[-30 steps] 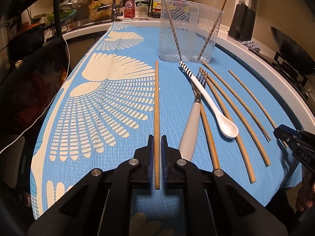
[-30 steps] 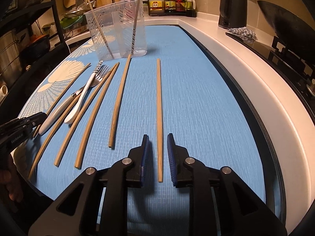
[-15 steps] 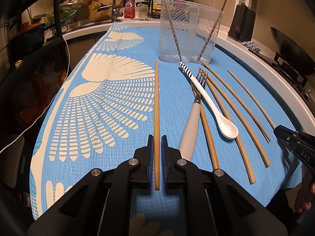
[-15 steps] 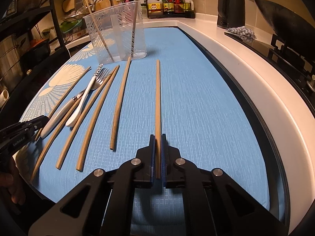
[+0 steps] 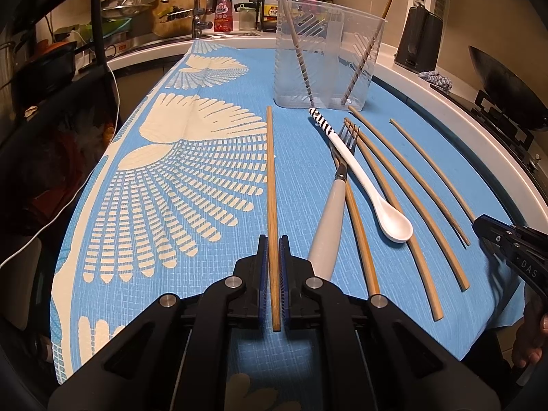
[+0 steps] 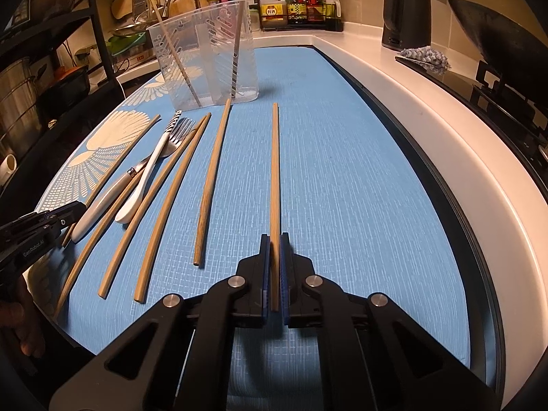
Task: Organize utensils
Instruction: 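Hold the chopsticks closed in both tools on the mat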
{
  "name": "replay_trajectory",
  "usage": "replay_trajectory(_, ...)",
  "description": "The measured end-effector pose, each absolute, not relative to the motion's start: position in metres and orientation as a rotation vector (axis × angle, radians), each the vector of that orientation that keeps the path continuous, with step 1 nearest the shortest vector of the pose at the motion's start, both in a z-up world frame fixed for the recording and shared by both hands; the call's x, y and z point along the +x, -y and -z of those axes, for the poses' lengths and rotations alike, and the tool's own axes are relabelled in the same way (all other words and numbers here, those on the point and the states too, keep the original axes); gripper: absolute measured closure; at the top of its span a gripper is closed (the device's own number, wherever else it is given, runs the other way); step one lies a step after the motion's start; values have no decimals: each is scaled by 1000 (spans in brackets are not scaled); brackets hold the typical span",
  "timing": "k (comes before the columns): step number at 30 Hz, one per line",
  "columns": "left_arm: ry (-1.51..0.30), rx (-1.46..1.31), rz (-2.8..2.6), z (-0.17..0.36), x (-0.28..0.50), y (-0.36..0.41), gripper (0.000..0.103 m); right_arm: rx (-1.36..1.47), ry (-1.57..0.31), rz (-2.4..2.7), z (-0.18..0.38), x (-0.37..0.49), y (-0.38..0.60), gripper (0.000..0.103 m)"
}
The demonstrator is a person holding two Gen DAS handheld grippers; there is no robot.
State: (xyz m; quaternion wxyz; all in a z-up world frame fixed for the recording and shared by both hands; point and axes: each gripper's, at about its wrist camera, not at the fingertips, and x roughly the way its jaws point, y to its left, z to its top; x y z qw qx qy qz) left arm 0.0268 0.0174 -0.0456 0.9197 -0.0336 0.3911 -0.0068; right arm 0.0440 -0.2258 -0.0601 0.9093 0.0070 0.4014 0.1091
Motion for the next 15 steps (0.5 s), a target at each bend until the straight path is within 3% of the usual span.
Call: replay_trajectory(15,-802,-62,13,46,26,-17,96,13,-829,-225,60,45,226,97)
